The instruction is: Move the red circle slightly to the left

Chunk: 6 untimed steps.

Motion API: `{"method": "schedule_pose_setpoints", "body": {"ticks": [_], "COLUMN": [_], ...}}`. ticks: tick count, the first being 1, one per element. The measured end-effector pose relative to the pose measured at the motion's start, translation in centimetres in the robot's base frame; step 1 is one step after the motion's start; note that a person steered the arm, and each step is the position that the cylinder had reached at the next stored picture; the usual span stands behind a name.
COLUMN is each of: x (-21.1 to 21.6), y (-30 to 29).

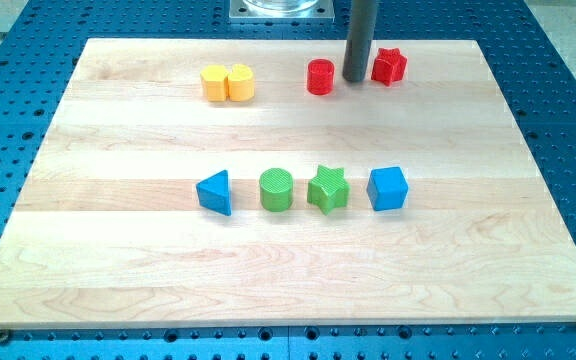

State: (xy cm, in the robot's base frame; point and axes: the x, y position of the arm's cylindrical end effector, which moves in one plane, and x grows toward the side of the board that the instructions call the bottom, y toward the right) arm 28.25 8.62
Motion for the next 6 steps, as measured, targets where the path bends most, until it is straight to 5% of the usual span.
{"method": "schedule_pose_setpoints", "body": {"ticks": [4,5,6], "x": [-0.7,-1.1,-5.5], "y": [-4.5,-4.1,2.3]}}
